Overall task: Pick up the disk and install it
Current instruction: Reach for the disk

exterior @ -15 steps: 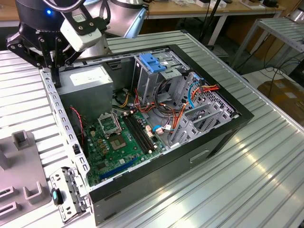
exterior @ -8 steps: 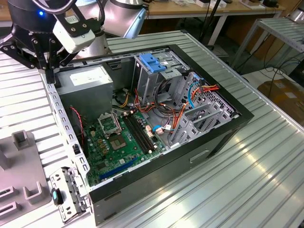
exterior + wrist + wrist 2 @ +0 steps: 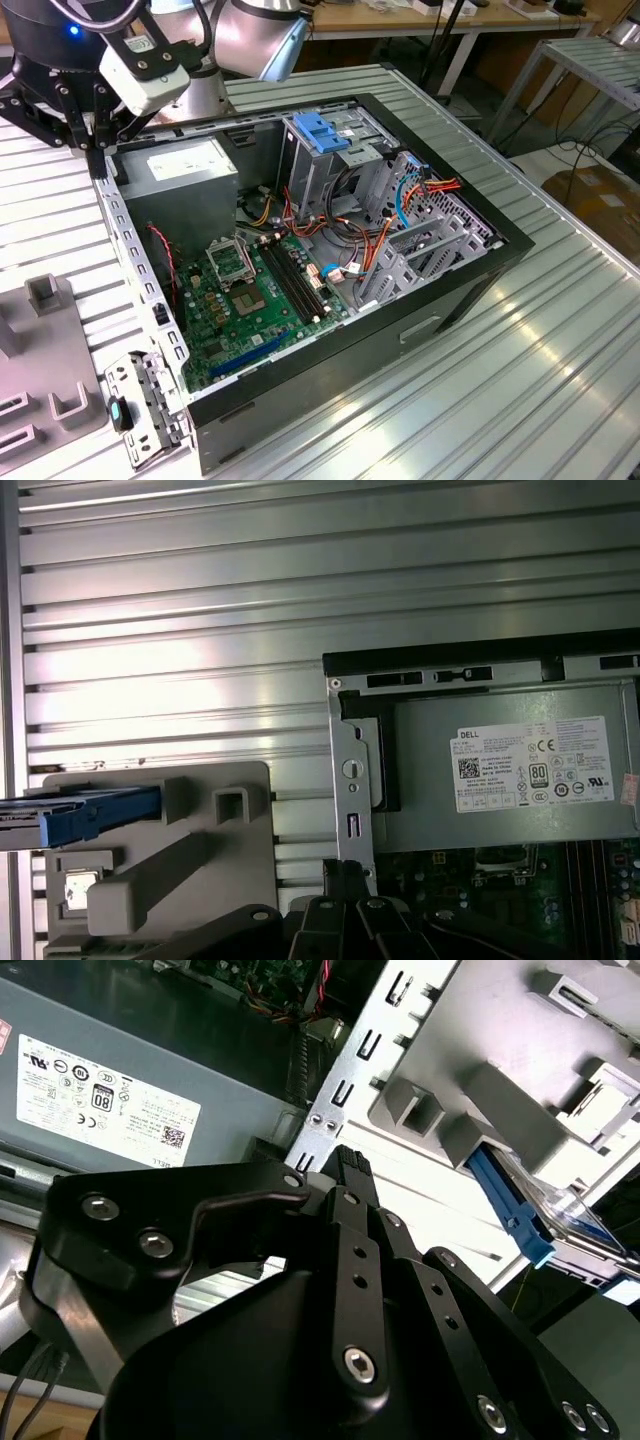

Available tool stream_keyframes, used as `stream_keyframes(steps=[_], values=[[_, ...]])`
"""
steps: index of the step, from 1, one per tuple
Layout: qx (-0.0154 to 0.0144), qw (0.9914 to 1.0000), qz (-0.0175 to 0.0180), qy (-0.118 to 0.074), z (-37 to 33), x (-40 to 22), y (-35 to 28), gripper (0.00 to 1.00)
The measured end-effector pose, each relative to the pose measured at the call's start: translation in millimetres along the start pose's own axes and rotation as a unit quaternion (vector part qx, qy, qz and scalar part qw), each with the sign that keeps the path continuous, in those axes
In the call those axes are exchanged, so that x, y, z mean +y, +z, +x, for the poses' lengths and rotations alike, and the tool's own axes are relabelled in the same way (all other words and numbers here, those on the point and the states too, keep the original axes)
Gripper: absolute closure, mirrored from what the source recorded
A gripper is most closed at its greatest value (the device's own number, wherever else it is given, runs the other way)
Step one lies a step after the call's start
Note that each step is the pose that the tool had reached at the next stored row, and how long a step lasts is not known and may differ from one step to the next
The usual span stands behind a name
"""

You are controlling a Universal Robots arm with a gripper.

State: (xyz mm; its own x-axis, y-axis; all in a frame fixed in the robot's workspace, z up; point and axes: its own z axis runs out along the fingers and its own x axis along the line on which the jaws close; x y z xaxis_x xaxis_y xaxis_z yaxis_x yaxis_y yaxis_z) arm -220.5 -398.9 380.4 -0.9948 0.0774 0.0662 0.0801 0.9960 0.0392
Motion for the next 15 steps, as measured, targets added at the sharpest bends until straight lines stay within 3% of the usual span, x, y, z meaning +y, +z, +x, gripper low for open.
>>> stream_keyframes(steps=[15], values=[[0.0016, 1.00000, 0.0001, 0.000, 18.3, -1.6, 4.5, 0.89]])
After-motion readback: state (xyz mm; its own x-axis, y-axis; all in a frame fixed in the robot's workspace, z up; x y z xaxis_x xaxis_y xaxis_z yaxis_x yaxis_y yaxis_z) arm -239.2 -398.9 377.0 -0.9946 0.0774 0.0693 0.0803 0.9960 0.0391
